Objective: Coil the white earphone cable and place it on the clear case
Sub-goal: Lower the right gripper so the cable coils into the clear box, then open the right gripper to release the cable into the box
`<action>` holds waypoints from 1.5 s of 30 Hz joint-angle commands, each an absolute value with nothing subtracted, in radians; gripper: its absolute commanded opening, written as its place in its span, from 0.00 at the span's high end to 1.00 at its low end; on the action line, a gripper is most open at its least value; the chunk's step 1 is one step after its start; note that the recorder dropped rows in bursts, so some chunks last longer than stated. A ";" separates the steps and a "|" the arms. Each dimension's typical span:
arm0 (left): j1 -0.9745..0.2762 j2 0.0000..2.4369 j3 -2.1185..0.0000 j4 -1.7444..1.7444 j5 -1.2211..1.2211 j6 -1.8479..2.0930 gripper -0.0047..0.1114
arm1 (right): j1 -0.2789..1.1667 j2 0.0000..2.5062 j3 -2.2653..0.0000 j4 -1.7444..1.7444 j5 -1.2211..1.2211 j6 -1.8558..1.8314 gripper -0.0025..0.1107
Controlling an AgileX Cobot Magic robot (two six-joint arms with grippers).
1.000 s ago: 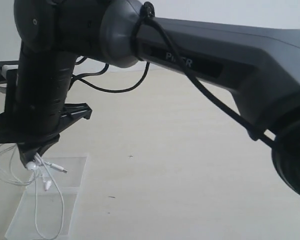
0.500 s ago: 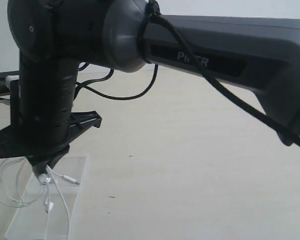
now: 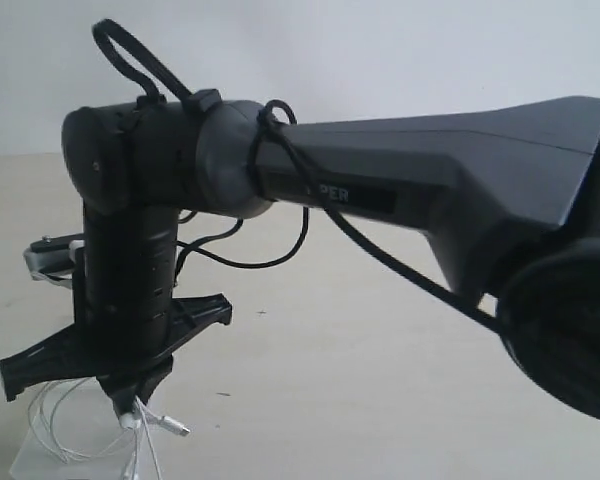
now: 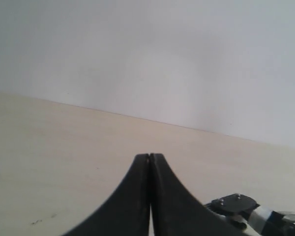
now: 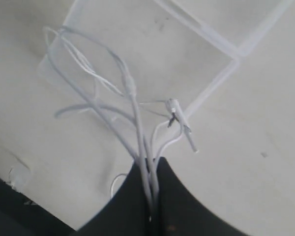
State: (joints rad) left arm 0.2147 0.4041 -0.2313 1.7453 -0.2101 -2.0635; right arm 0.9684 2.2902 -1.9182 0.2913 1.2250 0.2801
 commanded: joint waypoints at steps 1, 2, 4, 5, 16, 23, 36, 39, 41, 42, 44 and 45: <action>0.210 0.395 -0.226 1.744 -0.222 -2.075 0.96 | 0.919 2.318 -1.943 0.355 1.221 0.274 0.98; 0.210 0.395 -0.226 1.744 -0.222 -2.075 0.96 | 0.915 2.318 -1.953 0.357 1.221 0.269 0.98; 0.210 0.395 -0.226 1.744 -0.222 -2.075 0.96 | 0.904 2.318 -1.989 0.357 1.221 0.261 0.98; 0.210 0.395 -0.226 1.744 -0.225 -2.075 0.96 | 0.901 2.318 -2.011 0.357 1.221 0.261 0.98; 0.210 0.395 -0.226 1.744 -0.271 -2.075 0.96 | 0.894 2.382 -2.101 0.353 1.221 0.262 0.98; 0.210 0.395 -0.224 1.744 -0.310 -2.075 0.96 | 0.892 2.428 -2.139 0.361 1.173 0.262 0.98; 0.210 0.395 -0.186 1.744 -0.335 -2.075 0.96 | 0.866 2.544 -2.272 0.367 1.097 0.298 0.98; 0.210 0.395 -0.186 1.744 -0.335 -2.075 0.96 | 0.866 2.563 -2.272 0.364 1.107 0.298 0.98; 0.210 0.395 -0.186 1.744 -0.335 -2.075 0.96 | 0.866 2.571 -2.272 0.359 1.109 0.278 0.94; 0.210 0.395 -0.186 1.744 -0.335 -2.075 0.96 | 0.866 2.573 -2.272 0.359 1.115 0.266 0.90; 0.210 0.395 -0.186 1.744 -0.335 -2.073 0.96 | 0.866 2.573 -2.272 0.360 1.131 0.254 0.75; 0.210 0.395 -0.186 1.744 -0.335 -2.073 0.96 | 0.866 2.573 -2.272 0.360 1.146 0.254 0.62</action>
State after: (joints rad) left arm 0.2147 0.4041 -0.1869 1.7453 -0.3281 -2.0692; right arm 0.8705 2.5758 -2.2600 0.3637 1.1273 0.2702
